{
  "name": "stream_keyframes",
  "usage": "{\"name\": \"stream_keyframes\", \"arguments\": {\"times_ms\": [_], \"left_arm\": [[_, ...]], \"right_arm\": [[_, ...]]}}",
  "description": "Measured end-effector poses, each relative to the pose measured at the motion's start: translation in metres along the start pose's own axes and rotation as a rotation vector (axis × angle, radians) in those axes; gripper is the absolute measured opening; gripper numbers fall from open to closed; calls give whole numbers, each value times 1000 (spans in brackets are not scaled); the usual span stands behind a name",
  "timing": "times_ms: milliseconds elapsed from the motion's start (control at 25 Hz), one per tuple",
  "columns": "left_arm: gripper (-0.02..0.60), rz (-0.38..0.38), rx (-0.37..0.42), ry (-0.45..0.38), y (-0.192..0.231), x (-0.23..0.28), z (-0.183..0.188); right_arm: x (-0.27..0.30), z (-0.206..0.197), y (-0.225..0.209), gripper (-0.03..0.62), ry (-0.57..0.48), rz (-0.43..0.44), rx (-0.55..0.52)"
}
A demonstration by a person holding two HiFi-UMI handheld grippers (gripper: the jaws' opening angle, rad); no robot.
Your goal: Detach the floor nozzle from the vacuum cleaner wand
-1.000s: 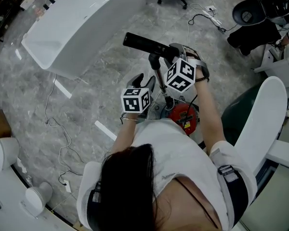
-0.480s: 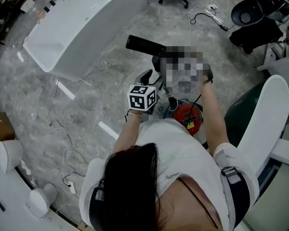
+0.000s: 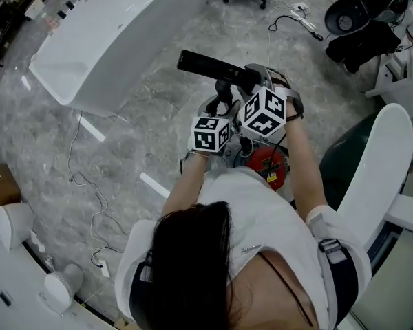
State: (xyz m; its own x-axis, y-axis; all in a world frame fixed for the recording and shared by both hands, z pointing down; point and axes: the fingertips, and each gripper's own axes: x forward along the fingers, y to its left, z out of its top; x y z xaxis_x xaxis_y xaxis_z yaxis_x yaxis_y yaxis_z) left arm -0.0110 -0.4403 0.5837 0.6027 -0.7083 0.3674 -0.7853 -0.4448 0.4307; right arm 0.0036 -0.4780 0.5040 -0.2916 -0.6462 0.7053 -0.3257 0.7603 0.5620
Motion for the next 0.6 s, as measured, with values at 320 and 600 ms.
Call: {"name": "stream_keyframes", "arguments": {"times_ms": [320, 600], "left_arm": [[229, -5, -23, 10, 3, 10, -4], [169, -12, -13, -12, -1, 10, -3]], "right_arm": [[0, 2, -1, 213, -4, 2, 4], [2, 1, 0, 213, -2, 20, 1]]}}
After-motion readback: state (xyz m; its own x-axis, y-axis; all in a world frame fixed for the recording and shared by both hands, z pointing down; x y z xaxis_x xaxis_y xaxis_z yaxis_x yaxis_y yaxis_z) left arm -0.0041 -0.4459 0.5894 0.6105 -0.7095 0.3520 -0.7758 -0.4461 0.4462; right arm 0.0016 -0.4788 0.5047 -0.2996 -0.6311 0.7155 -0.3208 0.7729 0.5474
